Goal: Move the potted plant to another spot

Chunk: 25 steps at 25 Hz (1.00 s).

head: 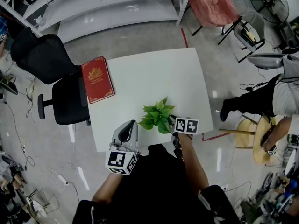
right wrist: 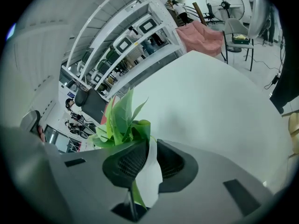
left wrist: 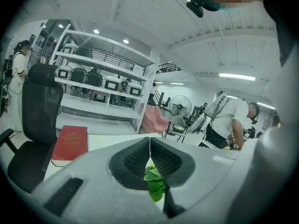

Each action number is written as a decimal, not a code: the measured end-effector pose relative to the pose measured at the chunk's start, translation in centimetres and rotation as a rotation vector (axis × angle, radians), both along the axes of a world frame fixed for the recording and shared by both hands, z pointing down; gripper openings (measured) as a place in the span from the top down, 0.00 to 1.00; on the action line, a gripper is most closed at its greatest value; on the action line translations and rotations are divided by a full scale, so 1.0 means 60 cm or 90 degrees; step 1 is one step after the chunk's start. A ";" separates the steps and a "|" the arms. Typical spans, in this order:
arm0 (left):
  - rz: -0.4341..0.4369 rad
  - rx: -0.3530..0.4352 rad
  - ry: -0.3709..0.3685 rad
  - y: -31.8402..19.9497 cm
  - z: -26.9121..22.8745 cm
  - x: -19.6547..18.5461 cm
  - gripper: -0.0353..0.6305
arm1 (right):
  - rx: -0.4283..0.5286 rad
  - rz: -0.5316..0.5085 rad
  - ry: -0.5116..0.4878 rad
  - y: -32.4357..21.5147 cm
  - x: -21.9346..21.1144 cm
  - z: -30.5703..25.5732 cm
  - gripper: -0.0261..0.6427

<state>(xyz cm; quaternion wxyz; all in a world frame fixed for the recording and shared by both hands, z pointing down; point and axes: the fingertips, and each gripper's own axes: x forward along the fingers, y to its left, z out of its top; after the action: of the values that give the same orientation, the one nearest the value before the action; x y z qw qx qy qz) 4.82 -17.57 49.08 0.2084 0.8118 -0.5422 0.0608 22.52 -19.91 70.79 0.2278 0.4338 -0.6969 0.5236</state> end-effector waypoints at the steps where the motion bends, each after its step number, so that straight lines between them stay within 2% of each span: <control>1: 0.004 0.000 0.000 0.002 -0.001 -0.001 0.92 | 0.002 0.004 0.004 0.001 0.002 -0.001 0.88; 5: 0.016 0.004 0.005 0.009 -0.004 -0.004 0.92 | 0.017 0.021 0.020 0.005 0.012 -0.008 0.80; 15: 0.051 0.016 0.010 0.030 -0.019 -0.016 0.92 | 0.062 0.079 0.034 0.017 0.028 -0.054 0.80; 21: 0.079 0.034 0.014 0.035 -0.037 -0.016 0.92 | 0.113 0.109 0.043 0.020 0.034 -0.108 0.80; 25: 0.103 0.044 0.018 0.043 -0.048 -0.012 0.92 | 0.171 0.116 0.080 0.028 0.035 -0.154 0.80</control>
<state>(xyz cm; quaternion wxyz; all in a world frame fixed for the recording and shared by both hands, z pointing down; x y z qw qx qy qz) 4.09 -15.02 46.21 0.1822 0.8603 -0.4738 0.0472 24.63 -18.22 61.56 0.1625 0.5536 -0.7026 0.4164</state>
